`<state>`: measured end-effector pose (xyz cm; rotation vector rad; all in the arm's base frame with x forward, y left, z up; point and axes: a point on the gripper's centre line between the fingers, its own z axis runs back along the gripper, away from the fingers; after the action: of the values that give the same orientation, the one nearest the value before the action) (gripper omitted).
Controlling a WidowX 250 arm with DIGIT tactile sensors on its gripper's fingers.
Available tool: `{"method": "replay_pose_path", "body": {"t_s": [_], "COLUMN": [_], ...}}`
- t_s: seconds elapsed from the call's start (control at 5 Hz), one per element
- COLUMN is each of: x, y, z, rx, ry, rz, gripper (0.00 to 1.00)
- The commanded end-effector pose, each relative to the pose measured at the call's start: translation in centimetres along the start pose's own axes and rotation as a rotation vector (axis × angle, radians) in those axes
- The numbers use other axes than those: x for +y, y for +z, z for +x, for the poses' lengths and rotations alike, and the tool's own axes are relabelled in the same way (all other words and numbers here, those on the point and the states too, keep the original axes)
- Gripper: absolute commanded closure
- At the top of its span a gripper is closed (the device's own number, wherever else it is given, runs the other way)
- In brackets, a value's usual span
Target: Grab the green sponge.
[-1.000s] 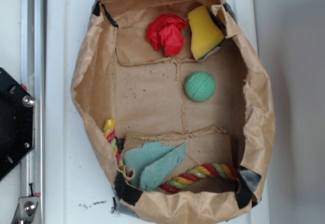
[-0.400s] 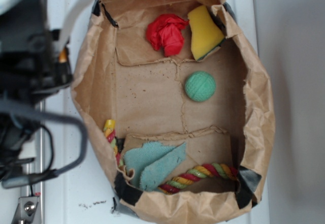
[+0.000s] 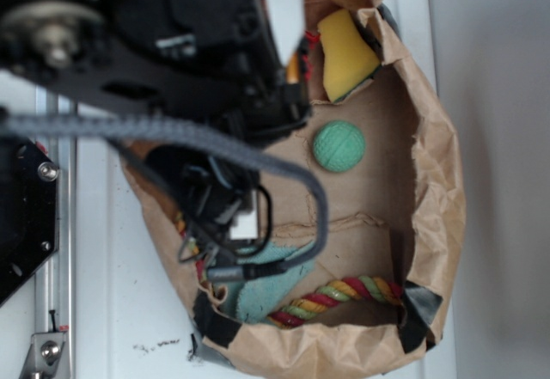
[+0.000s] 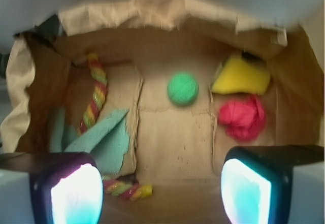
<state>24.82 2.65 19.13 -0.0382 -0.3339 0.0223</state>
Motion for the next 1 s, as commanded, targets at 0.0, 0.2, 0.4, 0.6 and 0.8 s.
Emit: {"method": "replay_pose_path", "body": {"t_s": [0.0, 0.2, 0.4, 0.6, 0.8], "x": [-2.0, -1.3, -0.5, -0.1, 0.2], "y": [5.4, 3.7, 1.5, -0.8, -3.3], "z": [1.5, 1.5, 1.9, 2.6, 2.6], "rx": [-0.161, -0.125, -0.092, -0.075, -0.056], "ry": [-0.030, -0.026, -0.014, -0.017, -0.025], "rz": [-0.009, -0.009, -0.010, -0.003, -0.016], "gripper": [0.00, 0.00, 0.00, 0.00, 0.00]}}
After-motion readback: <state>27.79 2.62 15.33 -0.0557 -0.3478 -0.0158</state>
